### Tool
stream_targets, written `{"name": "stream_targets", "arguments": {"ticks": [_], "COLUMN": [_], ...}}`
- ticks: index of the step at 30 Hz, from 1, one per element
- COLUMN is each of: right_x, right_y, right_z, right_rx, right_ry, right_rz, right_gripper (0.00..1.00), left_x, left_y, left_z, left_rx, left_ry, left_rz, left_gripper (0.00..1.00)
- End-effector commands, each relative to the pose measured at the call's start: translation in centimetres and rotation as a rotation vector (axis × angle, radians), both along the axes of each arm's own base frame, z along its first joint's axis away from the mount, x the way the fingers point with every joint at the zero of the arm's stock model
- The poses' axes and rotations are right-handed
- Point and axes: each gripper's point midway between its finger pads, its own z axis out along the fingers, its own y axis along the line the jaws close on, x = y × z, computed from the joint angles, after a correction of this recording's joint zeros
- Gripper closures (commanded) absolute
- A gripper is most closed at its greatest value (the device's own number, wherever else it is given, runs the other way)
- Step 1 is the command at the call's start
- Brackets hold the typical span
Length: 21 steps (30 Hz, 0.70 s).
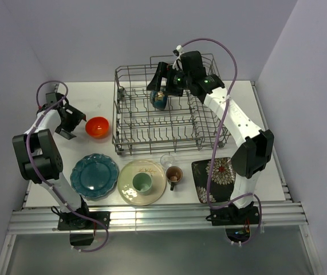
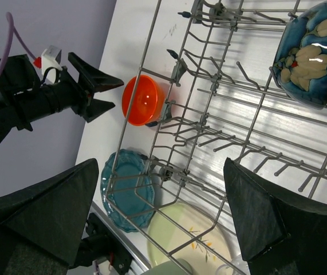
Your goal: Load the mixed dishes into the dish rack
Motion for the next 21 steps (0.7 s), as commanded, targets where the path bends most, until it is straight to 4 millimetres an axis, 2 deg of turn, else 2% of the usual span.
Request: {"name": "stream_targets", "arguments": {"ticks": [1, 5, 8, 16, 17, 19, 21], "right_x": [-0.3, -0.5, -0.5, -1.3, -1.4, -1.6, -2.0], "right_y": [-0.4, -0.2, -0.1, -0.4, -0.5, -0.5, -0.5], "right_z": [2.9, 3.1, 3.2, 3.3, 3.3, 3.5, 3.8], "right_rx": [0.019, 0.025, 0.02, 0.006, 0.0, -0.006, -0.019], "right_ry": [-0.07, -0.069, -0.07, -0.069, -0.067, -0.07, -0.073], "right_rz": [-0.001, -0.001, -0.002, -0.004, -0.003, -0.004, 0.002], "right_gripper": [0.03, 0.03, 0.04, 0.04, 0.04, 0.04, 0.04], "left_x": [0.8, 0.1, 0.4, 0.9, 1.4, 1.8, 2.7], "left_y": [-1.2, -1.8, -2.2, -0.9, -0.7, -0.5, -0.4], "left_z": [2.5, 1.9, 2.2, 0.5, 0.8, 0.0, 0.3], "left_rx": [0.044, 0.053, 0.052, 0.099, 0.111, 0.113, 0.119], "left_ry": [-0.104, -0.101, -0.139, -0.064, -0.073, -0.057, -0.069], "left_rz": [-0.09, -0.133, -0.154, -0.141, -0.146, -0.152, -0.16], "left_gripper": [0.1, 0.1, 0.1, 0.15, 0.18, 0.23, 0.34]}}
